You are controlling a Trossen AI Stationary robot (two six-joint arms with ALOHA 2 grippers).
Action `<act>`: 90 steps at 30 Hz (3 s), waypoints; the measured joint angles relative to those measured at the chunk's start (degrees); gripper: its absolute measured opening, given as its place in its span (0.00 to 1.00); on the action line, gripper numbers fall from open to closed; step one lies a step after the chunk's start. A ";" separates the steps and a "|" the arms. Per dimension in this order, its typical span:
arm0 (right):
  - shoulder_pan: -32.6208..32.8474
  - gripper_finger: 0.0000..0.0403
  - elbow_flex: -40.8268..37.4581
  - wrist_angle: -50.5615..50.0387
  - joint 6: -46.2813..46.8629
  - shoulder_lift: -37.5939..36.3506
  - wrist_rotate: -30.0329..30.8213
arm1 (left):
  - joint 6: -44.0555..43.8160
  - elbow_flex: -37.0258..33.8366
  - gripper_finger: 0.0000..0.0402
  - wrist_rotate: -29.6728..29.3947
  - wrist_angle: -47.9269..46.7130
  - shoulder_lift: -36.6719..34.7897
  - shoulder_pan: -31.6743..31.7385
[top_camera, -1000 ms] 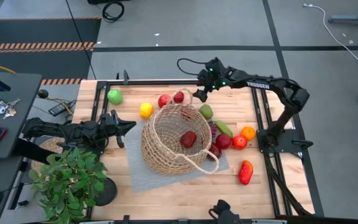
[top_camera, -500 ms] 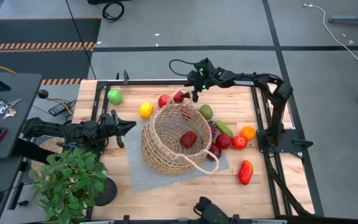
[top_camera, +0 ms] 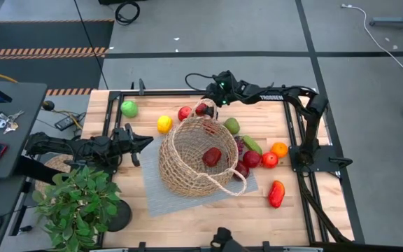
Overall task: Build produce basket
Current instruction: Put the peach into the basket
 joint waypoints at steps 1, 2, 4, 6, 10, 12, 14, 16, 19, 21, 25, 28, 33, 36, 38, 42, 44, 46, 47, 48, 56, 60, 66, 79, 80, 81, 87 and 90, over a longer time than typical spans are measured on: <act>0.07 0.94 0.00 0.10 0.01 0.00 -0.02 | 0.00 -0.01 0.10 0.00 0.01 0.00 0.01; 0.12 0.94 0.00 0.14 0.02 0.00 -0.09 | 0.00 0.00 0.10 0.00 0.01 -0.01 0.01; 0.58 0.94 0.00 1.20 0.55 0.43 -0.05 | -0.01 -0.01 0.09 0.00 0.01 -0.01 0.02; 1.26 0.94 0.00 2.69 1.06 1.73 0.01 | 0.00 0.00 0.08 0.00 0.00 0.00 0.02; 2.43 0.94 -0.13 4.57 -0.62 3.41 5.49 | -0.02 -0.01 0.08 0.00 0.02 -0.01 0.00; 2.46 0.94 -0.02 4.48 -1.87 3.50 7.65 | 0.00 0.00 0.09 0.00 0.00 0.00 0.00; 2.40 0.94 -0.07 3.80 -2.21 3.61 8.24 | -0.02 0.00 0.10 0.00 -0.02 0.00 0.02; 2.31 0.94 -0.07 3.64 -3.22 3.74 8.51 | 0.00 -0.02 0.10 0.00 0.05 -0.01 0.02; 1.52 0.94 -0.07 2.27 -4.29 3.76 8.31 | 0.00 -0.01 0.10 0.00 0.01 0.00 0.02; 0.65 0.94 -0.07 1.16 -4.70 3.68 7.21 | -0.02 -0.01 0.09 0.00 -0.02 0.00 0.01; -1.00 0.94 -0.09 1.58 -4.56 3.32 3.47 | -0.02 -0.02 0.08 0.00 0.00 0.00 0.02; -1.68 0.94 -0.10 2.78 -3.97 3.36 2.31 | -0.01 0.00 0.09 0.00 -0.02 0.00 0.01; -0.63 0.94 -0.07 7.46 -3.59 3.95 2.74 | -0.02 0.00 0.10 0.00 -0.02 0.00 0.02; 0.19 0.94 -0.10 7.54 -1.44 4.87 3.10 | -0.02 0.00 0.10 0.00 -0.02 0.00 0.02; 0.51 0.94 -0.07 7.67 -0.50 6.00 4.40 | 0.00 0.00 0.09 0.00 -0.01 0.00 0.02; 0.76 0.94 -0.13 7.34 -0.47 8.38 8.12 | 0.00 -0.02 0.08 0.00 0.00 0.00 0.02; 1.06 0.94 -0.11 7.63 -0.50 8.99 10.10 | 0.00 0.00 0.08 0.02 -0.02 0.00 0.00; 1.26 0.94 -0.07 8.11 -0.72 9.52 11.11 | -0.01 -0.01 0.09 0.01 0.01 -0.02 0.01; 1.26 0.94 -0.09 7.50 -0.96 9.53 11.40 | -0.01 0.00 0.09 0.01 -0.01 0.00 0.01; 1.26 0.94 -0.11 7.41 -1.26 9.53 11.90 | 0.00 0.00 0.10 0.00 0.00 0.00 0.01; 1.18 0.94 -0.11 5.91 -1.65 9.47 16.38 | 0.00 0.00 0.09 0.00 0.00 0.00 0.02; 1.97 0.93 -0.11 6.68 -1.82 9.48 17.80 | -0.01 -0.01 0.08 0.00 0.00 0.00 0.02; 2.49 0.90 -0.09 7.70 -2.03 11.88 20.39 | 0.02 -0.02 0.10 0.01 0.00 0.00 0.01; 3.21 0.86 -0.11 8.16 -3.47 12.85 20.87 | -0.01 -0.02 0.09 0.00 0.01 0.00 0.01; 3.11 0.86 -0.11 8.18 -3.48 12.83 20.78 | -0.02 0.00 0.09 0.00 0.04 -0.01 0.02; 3.10 0.86 -0.11 8.13 -3.48 12.83 20.78 | 0.00 0.00 0.09 0.00 0.00 0.00 0.02; 3.03 0.85 -0.11 7.92 -2.99 12.83 20.68 | 0.00 -0.02 0.10 0.00 0.02 0.00 0.01; 3.04 0.81 -0.11 7.52 -2.09 12.83 19.51 | -0.01 0.00 0.09 0.00 0.02 0.00 0.00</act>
